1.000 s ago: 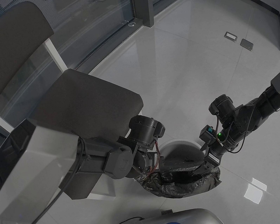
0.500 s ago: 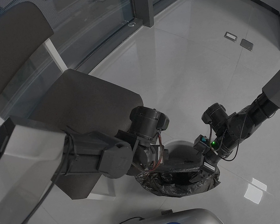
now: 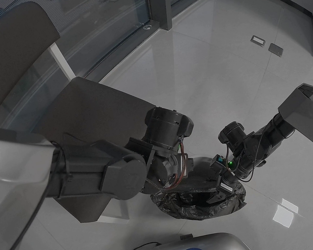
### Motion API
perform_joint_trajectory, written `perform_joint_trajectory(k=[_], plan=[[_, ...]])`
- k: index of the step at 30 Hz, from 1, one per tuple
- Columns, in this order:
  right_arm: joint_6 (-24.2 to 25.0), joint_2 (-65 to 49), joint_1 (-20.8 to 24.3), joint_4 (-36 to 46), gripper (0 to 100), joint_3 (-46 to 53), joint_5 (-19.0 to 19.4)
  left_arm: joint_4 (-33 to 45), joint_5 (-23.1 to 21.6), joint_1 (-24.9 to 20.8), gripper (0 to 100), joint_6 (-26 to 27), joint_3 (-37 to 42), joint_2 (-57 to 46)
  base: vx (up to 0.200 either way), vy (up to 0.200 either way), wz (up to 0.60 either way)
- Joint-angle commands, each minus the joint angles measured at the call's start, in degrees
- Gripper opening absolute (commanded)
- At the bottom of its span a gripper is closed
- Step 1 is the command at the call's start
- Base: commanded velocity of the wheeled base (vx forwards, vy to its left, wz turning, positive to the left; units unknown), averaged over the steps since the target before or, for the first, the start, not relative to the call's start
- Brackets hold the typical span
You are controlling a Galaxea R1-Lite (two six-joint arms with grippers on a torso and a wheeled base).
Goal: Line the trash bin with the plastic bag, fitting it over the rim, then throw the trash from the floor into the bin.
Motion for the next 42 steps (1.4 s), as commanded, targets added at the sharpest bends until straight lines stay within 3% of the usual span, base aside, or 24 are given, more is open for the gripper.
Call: perform_joint_trajectory(k=[1, 10, 11, 24, 31, 42], plan=[[0.0, 4.0, -0.3, 0.0, 100, -2.7, 0.1, -0.1, 0.3, -0.6, 100, 0.0, -0.4, -0.9, 0.0, 0.0, 0.0], [0.0, 9.2, -0.8, 0.6, 100, -9.7, 0.1, -0.2, 0.5, -1.2, 100, -0.2, -0.6, -1.5, 0.0, 0.0, 0.0], [-0.1, 9.5, -0.8, 0.6, 0, -9.9, 0.1, -0.2, 0.6, -1.2, 100, -0.1, -0.6, -1.5, 0.0, 0.0, 0.0], [0.0, 10.3, -2.9, 0.1, 0, -14.7, 0.1, -0.2, 1.3, -2.8, 100, -0.5, -0.8, -1.6, 0.0, 0.0, 0.0], [-0.1, 8.1, -5.8, 0.5, 0, -22.0, 0.0, -0.1, 2.2, -3.5, 100, -0.9, -0.5, -1.6, 0.0, 0.0, 0.0], [-0.3, 5.5, -6.8, 0.4, 0, -24.0, 0.0, 0.2, 2.9, -5.4, 100, -2.0, -0.3, -2.0, 0.0, 0.0, 0.0]])
